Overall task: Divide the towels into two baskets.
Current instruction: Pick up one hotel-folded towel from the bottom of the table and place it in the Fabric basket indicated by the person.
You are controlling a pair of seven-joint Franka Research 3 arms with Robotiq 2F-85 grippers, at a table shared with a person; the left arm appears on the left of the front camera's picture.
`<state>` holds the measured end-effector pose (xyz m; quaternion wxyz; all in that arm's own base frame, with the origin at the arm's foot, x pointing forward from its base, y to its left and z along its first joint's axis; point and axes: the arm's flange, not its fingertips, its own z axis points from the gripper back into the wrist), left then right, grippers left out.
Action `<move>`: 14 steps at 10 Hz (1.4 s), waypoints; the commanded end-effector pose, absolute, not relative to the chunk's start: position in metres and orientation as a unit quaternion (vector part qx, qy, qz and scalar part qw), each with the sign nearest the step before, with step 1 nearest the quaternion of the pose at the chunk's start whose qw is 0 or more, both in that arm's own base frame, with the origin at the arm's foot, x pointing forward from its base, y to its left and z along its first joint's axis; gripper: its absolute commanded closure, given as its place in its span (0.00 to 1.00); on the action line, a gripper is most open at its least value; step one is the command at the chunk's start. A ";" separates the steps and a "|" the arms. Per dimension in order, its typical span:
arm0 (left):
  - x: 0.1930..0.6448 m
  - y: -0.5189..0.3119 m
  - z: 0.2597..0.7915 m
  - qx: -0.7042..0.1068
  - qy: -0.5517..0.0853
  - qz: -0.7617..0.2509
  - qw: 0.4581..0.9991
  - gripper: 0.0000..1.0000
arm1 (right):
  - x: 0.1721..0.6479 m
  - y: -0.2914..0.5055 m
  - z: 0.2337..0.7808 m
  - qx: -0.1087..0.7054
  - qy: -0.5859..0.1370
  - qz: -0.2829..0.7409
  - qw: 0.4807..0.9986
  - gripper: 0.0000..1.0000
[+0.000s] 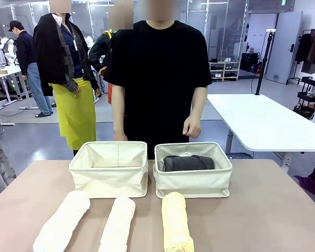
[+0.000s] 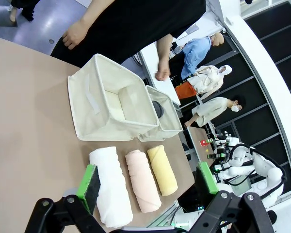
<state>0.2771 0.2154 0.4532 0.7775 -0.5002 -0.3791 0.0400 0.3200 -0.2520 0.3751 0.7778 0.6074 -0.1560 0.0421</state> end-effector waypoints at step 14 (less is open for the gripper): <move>0.275 0.217 0.454 -0.502 -0.382 0.040 0.775 0.00 | 0.319 -0.254 0.377 0.604 -0.152 0.046 0.781 0.00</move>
